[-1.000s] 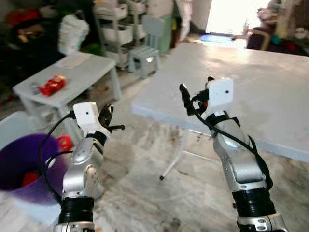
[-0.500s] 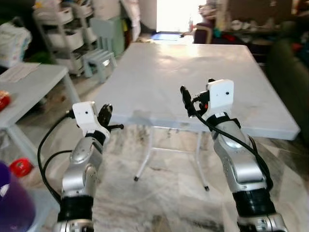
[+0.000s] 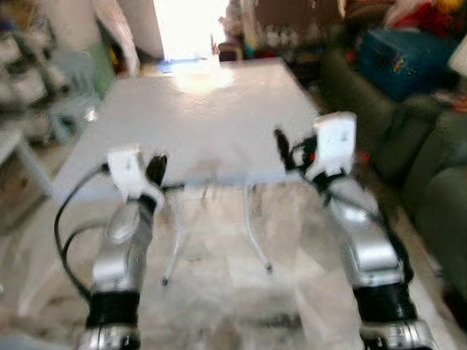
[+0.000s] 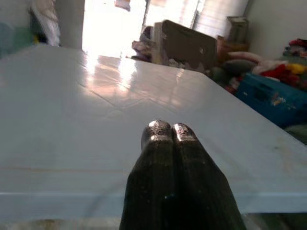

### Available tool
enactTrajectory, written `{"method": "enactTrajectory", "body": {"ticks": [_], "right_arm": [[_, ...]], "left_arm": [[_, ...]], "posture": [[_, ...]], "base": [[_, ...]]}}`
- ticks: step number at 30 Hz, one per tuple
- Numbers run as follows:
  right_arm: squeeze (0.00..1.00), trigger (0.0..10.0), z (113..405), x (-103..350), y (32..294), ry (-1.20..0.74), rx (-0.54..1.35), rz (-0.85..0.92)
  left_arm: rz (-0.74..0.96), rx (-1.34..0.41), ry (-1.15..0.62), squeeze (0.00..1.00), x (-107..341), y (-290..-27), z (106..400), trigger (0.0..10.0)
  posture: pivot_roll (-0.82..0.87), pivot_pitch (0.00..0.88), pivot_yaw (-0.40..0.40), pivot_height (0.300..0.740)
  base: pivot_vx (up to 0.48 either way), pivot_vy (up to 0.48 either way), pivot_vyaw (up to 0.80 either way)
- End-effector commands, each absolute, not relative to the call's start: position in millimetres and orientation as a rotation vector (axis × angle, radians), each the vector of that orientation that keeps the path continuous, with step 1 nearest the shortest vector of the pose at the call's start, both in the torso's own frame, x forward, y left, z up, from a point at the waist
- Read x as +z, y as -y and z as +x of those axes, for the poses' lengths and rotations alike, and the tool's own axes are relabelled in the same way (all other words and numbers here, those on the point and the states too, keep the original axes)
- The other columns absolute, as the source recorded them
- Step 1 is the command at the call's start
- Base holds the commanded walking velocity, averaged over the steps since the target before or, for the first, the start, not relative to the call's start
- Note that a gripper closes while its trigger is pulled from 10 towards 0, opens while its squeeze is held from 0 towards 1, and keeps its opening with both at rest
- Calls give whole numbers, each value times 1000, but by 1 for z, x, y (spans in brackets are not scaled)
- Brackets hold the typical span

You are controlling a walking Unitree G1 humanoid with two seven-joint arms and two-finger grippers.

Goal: Picking trash to rubbish bin

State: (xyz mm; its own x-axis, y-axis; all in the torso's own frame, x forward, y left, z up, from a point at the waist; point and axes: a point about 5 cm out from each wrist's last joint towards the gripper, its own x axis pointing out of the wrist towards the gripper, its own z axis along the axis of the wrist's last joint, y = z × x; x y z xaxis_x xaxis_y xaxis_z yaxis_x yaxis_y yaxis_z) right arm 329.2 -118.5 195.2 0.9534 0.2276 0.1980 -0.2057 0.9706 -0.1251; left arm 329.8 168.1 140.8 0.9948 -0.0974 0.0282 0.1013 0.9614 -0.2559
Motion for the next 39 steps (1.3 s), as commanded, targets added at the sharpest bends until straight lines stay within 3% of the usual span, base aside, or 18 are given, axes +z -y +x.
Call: {"method": "enactTrajectory", "body": {"ticks": [1,19,39], "right_arm": [[0,10000,330,201,118,233,212,-102],[0,10000,328,203,120,246,209,-101],[0,10000,327,204,122,250,209,-93]], "left_arm": [[-242,-104,18,0,144,-167,332,10000],[-241,-97,10,0,142,-168,333,10000],[-243,-98,11,0,144,-169,336,10000]], "posture": [[-49,0,-4,740],[-54,0,-5,740],[-63,0,-6,740]], "base": [[420,0,-800],[397,128,-68],[0,0,0]]}}
